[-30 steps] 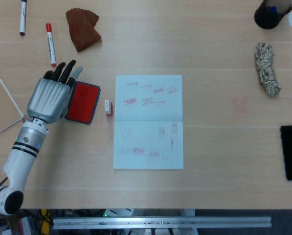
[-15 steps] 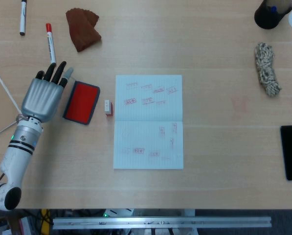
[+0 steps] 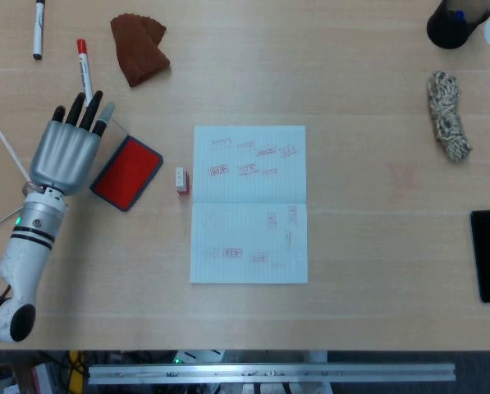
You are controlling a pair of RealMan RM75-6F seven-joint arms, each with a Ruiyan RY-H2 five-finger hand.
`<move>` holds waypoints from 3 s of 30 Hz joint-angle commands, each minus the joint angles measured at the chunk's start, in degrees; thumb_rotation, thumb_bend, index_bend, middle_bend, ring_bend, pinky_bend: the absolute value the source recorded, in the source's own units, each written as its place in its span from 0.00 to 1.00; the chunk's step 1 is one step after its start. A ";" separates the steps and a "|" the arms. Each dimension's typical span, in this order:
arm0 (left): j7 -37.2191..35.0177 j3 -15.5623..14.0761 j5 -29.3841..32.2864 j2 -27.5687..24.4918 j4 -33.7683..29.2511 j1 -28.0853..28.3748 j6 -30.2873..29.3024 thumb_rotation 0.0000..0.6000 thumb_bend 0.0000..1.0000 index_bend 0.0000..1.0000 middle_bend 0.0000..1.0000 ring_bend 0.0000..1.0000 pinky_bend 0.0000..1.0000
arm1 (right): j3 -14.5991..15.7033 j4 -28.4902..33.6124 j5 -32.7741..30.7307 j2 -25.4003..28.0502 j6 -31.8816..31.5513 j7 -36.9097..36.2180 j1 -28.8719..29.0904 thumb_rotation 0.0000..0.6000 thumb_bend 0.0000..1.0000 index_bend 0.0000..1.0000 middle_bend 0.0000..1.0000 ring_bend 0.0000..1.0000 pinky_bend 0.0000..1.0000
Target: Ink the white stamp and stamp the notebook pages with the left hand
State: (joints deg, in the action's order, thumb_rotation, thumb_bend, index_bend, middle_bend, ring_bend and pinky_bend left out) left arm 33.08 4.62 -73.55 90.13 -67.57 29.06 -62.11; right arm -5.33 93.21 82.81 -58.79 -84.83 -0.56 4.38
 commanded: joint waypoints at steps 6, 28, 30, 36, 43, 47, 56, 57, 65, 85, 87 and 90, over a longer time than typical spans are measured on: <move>-0.71 -0.04 -1.42 -1.86 -2.44 -0.20 -2.22 1.00 0.17 0.00 0.00 0.06 0.25 | 0.02 -0.27 0.21 0.02 -0.49 -0.54 -0.37 1.00 0.26 0.33 0.39 0.31 0.42; -14.81 -5.38 -22.62 -4.74 -10.48 5.32 -3.85 1.00 0.17 0.31 0.21 0.24 0.44 | 0.23 -0.70 0.92 0.03 -1.17 -1.20 -0.99 1.00 0.26 0.33 0.39 0.31 0.42; -14.42 -5.13 -23.26 -3.29 -8.57 6.10 -3.56 1.00 0.17 0.31 0.21 0.23 0.44 | 0.22 -0.69 0.89 0.06 -1.20 -1.22 -1.05 1.00 0.26 0.33 0.39 0.31 0.42; -14.27 -4.73 -22.71 -0.80 -4.88 7.82 -0.99 1.00 0.17 0.31 0.19 0.21 0.44 | 0.22 -0.97 0.74 0.05 -1.34 -1.47 -1.30 1.00 0.26 0.33 0.39 0.31 0.42; -11.91 -4.29 -20.34 0.99 -2.45 8.56 1.87 1.00 0.17 0.31 0.17 0.20 0.44 | 0.19 -1.47 0.46 -0.03 -1.21 -1.93 -1.47 1.00 0.26 0.33 0.39 0.31 0.42; -10.10 -4.27 -18.89 1.29 -2.43 8.73 3.39 1.00 0.17 0.31 0.17 0.20 0.44 | 0.19 -1.72 0.37 -0.10 -1.07 -2.13 -1.50 1.00 0.26 0.33 0.39 0.31 0.42; -7.33 -4.07 -16.18 2.09 -1.96 8.83 5.30 1.00 0.17 0.34 0.17 0.19 0.44 | 0.19 -1.98 0.38 -0.18 -1.16 -2.38 -1.69 1.00 0.26 0.33 0.39 0.31 0.42; -6.85 -4.04 -15.84 2.11 -2.00 8.83 5.55 1.00 0.17 0.35 0.17 0.19 0.44 | 0.19 -1.99 0.35 -0.18 -1.17 -2.38 -1.72 1.00 0.26 0.33 0.39 0.31 0.42; -4.54 -4.26 -13.54 1.36 -3.95 8.89 7.48 1.00 0.17 0.37 0.16 0.19 0.43 | 0.22 -2.11 0.18 -0.27 -1.16 -2.38 -1.92 1.00 0.26 0.33 0.39 0.31 0.42; -1.78 -5.07 -10.70 0.35 -5.72 8.99 9.22 1.00 0.17 0.38 0.16 0.19 0.43 | 0.13 -2.05 0.20 -0.29 -1.17 -2.23 -2.08 1.00 0.26 0.33 0.39 0.31 0.42; -1.48 -5.22 -10.40 0.10 -6.08 8.90 9.33 1.00 0.17 0.38 0.16 0.19 0.43 | 0.14 -1.97 0.26 -0.28 -1.24 -2.17 -2.11 1.00 0.26 0.33 0.39 0.31 0.42; -1.03 -5.43 -10.03 -0.38 -6.73 8.78 9.42 1.00 0.17 0.39 0.16 0.19 0.43 | 0.14 -1.80 0.36 -0.25 -1.35 -2.02 -2.14 1.00 0.26 0.33 0.39 0.31 0.42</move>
State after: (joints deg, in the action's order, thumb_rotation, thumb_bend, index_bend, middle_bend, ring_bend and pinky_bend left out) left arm 31.96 -0.75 -83.67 89.85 -74.18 37.88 -52.73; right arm -5.20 91.41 83.16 -59.04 -86.17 -2.58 2.25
